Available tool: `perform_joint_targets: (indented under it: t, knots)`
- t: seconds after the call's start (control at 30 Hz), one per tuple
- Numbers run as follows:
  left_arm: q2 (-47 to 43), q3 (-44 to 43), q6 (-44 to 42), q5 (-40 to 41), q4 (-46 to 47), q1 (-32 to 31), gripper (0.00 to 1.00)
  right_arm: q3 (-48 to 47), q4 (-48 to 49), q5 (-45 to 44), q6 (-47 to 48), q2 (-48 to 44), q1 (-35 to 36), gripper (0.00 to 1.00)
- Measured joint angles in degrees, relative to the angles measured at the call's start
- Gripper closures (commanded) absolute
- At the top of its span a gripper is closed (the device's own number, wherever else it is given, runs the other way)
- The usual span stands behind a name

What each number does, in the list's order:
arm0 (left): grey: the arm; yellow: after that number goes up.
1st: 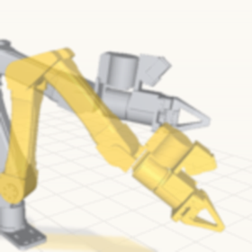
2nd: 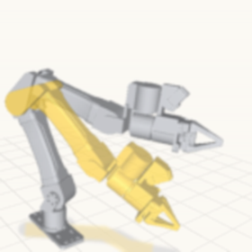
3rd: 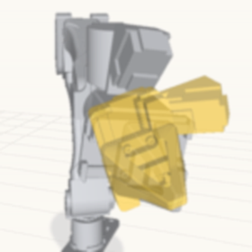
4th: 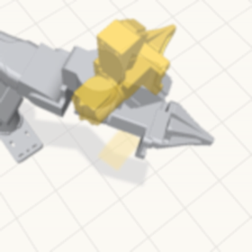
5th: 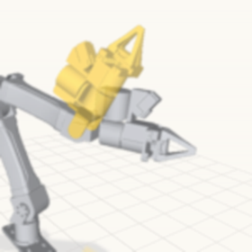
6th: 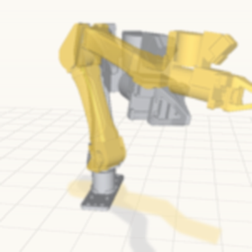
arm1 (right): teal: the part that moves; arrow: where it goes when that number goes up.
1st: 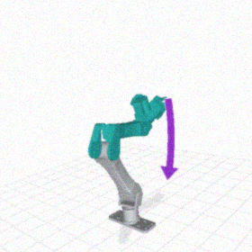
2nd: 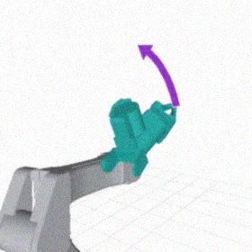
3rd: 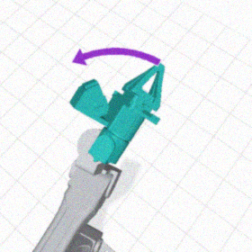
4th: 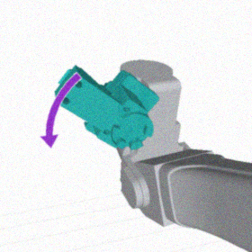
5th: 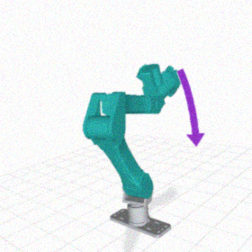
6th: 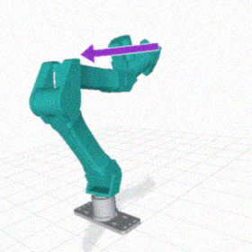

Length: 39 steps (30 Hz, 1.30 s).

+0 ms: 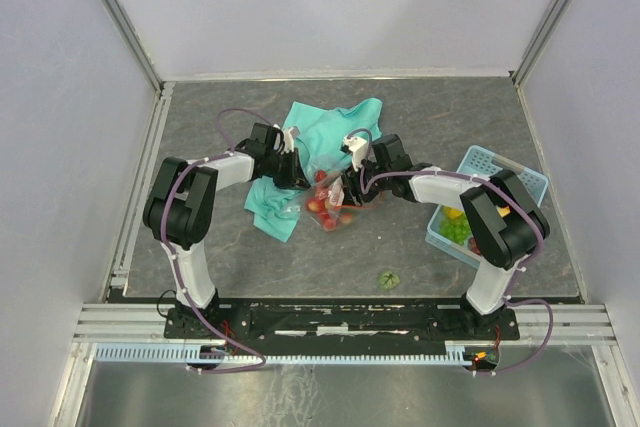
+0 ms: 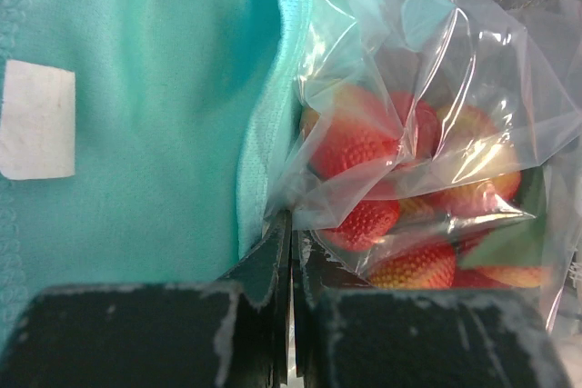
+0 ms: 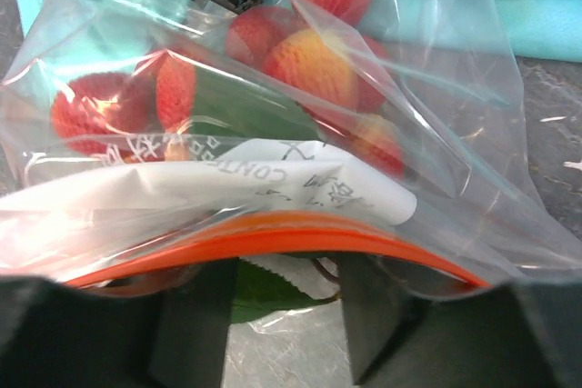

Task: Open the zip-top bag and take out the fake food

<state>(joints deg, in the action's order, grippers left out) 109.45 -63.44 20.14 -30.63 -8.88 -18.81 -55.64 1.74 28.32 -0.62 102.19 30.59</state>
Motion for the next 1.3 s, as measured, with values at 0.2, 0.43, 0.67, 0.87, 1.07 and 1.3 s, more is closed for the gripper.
perform_joint_targets:
  t: [0.2, 0.43, 0.67, 0.87, 1.07, 1.3]
  knots:
    - [0.1, 0.0, -0.3, 0.0, -0.2, 0.1, 0.97, 2.5, 3.1, 3.3, -1.8, 0.6, 0.0, 0.88]
    - [0.1, 0.0, -0.3, 0.0, -0.2, 0.1, 0.97, 10.2, 9.7, 6.7, -6.4, -4.4, 0.3, 0.96]
    - [0.1, 0.0, -0.3, 0.3, -0.2, 0.5, 0.97, 14.4, 7.1, 3.0, -10.0, -17.7, 0.6, 0.97]
    - [0.0, 0.1, -0.5, 0.5, 0.0, 1.7, 0.97, 14.4, 0.4, -1.7, -12.3, -27.1, 0.6, 0.98]
    - [-0.7, 0.6, -1.4, 0.4, 0.0, 1.7, 0.97, 14.6, -6.3, -7.1, -14.1, -31.0, 0.6, 0.98]
    - [-1.1, 1.0, -1.9, 0.5, 0.0, 1.7, 0.97, 15.4, -12.5, -10.9, -15.0, -36.3, 0.4, 0.98]
